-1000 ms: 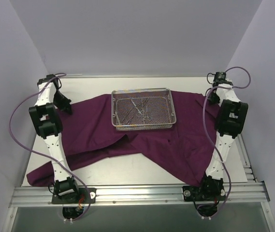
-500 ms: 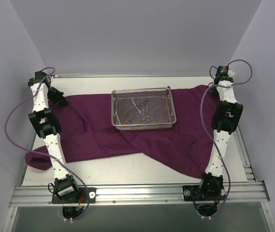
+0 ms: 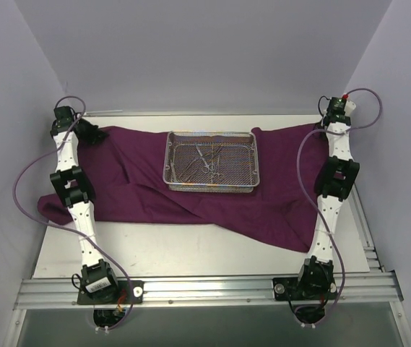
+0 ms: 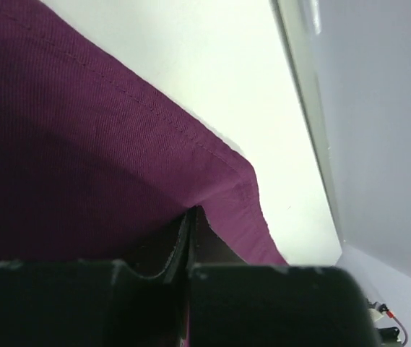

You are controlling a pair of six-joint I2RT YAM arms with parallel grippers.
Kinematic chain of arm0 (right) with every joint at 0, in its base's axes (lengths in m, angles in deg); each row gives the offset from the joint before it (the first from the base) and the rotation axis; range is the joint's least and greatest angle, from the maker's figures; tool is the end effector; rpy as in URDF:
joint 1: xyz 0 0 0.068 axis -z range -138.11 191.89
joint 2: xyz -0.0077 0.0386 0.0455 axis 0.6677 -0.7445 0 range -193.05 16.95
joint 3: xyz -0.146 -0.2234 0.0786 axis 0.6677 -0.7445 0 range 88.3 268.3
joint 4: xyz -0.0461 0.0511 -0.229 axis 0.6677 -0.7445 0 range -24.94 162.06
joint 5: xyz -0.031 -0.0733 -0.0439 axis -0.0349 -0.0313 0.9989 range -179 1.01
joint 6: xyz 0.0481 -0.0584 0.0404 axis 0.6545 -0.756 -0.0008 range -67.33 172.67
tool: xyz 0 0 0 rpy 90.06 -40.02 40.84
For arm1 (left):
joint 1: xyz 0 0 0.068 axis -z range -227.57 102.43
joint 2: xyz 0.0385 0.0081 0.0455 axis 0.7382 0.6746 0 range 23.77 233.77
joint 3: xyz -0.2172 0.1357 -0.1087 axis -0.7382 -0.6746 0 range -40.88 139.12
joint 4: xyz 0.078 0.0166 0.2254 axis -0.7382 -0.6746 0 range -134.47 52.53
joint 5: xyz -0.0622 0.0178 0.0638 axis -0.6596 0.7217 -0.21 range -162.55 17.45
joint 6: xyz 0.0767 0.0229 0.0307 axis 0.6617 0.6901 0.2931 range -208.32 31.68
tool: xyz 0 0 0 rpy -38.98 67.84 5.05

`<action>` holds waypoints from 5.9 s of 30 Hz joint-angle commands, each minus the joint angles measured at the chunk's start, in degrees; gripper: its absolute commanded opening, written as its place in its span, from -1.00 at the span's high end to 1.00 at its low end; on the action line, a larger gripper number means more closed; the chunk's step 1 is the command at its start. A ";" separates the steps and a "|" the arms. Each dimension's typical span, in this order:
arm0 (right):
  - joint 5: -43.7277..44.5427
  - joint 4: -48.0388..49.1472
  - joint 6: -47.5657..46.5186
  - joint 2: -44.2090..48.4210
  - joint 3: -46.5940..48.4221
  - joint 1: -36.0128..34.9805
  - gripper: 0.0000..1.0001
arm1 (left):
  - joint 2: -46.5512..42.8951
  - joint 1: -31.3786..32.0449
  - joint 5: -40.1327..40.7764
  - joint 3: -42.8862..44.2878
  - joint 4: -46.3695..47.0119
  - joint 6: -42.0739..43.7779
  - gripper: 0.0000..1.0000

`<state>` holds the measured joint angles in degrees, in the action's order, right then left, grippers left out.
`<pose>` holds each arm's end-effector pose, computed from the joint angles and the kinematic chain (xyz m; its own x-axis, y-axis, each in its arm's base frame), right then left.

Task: Open and lay out the surgical kit
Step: Smooth out the surgical kit at the center of the board.

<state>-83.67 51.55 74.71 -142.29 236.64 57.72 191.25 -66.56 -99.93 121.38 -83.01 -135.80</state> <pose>0.6021 -0.1781 0.1484 -0.3342 0.4832 -0.8092 0.5106 0.8145 0.2755 0.5767 0.1615 0.1024 -0.4847 -0.8589 -0.1651 -0.5490 0.4457 -0.7071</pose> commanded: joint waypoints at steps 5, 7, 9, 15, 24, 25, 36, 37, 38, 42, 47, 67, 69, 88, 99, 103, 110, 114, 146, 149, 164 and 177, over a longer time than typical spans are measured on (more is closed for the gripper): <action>-3.56 -2.43 3.44 -7.23 4.07 1.04 1.00 | 3.30 -1.05 6.27 -0.71 11.88 -7.10 0.95; -4.26 -0.59 3.88 -7.40 4.51 1.13 1.00 | -0.37 -1.41 9.70 -3.86 11.18 -5.00 0.95; -6.01 -0.49 4.06 -7.93 5.82 1.13 1.00 | -3.46 -2.28 11.46 -7.63 11.35 -3.67 0.95; -10.77 2.32 5.99 -2.66 4.51 0.07 0.80 | -13.13 -2.73 10.32 -13.82 7.78 4.14 0.48; -15.25 -2.59 9.86 10.16 3.55 1.39 0.08 | -27.54 -2.20 13.05 -22.50 -0.51 12.50 -0.28; -15.51 -5.21 9.69 12.79 2.76 1.39 0.03 | -29.99 -2.02 13.31 -23.81 -0.78 13.90 -0.29; -8.32 -27.80 2.31 38.46 -23.15 -4.93 -0.34 | -52.40 4.91 15.77 -52.98 0.63 11.28 -0.22; -7.44 -28.52 2.30 42.83 -26.22 -7.11 -0.37 | -53.91 5.53 16.64 -57.27 0.63 10.75 -0.22; -6.74 -29.14 2.48 45.13 -32.26 -8.18 -0.40 | -55.58 6.06 16.91 -59.49 0.45 9.88 -0.22; -7.17 -28.54 6.33 55.16 -48.95 -12.14 -0.30 | -61.03 7.12 14.11 -67.06 -0.16 6.70 -0.14; -11.20 -23.09 13.10 66.41 -67.36 -14.07 0.19 | -63.85 7.38 10.06 -70.49 -2.71 9.42 -0.08; -3.39 -20.80 10.57 69.95 -85.93 -19.79 0.21 | -65.44 7.91 6.28 -73.05 -1.83 10.57 -0.08; -3.74 -20.27 10.48 68.98 -86.28 -19.88 0.24 | -65.26 7.82 6.46 -72.87 -1.92 10.74 -0.08; -3.30 -17.19 8.54 61.59 -87.34 -19.79 0.42 | -62.27 6.94 6.37 -70.41 -2.63 10.83 -0.08; 10.11 -27.81 11.70 67.02 -85.49 -15.06 1.00 | -61.57 6.41 6.37 -70.76 -2.36 11.01 -0.08; 21.72 -33.97 14.25 70.55 -85.05 -5.75 1.00 | -60.78 6.24 6.37 -70.85 -2.36 11.10 -0.08; 32.82 -41.35 22.07 73.98 -84.70 5.43 1.00 | -61.39 4.04 7.51 -71.81 -2.97 12.33 -0.08; 33.70 -43.82 24.19 74.16 -83.30 6.75 0.37 | -61.92 3.16 8.83 -71.91 -3.68 13.73 -0.08; -17.45 9.61 3.62 29.69 -48.48 -11.88 0.97 | -31.37 13.18 7.16 -41.51 -2.79 14.70 0.96; -16.49 11.11 4.23 28.64 -50.86 -11.62 0.99 | -25.28 13.44 9.53 -33.77 -8.42 14.26 0.95; -12.18 4.71 5.30 12.56 -38.67 -5.38 1.00 | -5.06 9.85 9.27 -9.78 -15.28 8.38 0.95; -10.07 -7.16 5.12 -2.73 -13.26 -3.80 1.00 | 3.38 6.06 2.24 -1.77 -8.08 2.57 0.95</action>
<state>-100.55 58.65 82.49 -136.19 223.11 52.17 189.07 -59.50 -103.14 119.34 -93.68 -133.27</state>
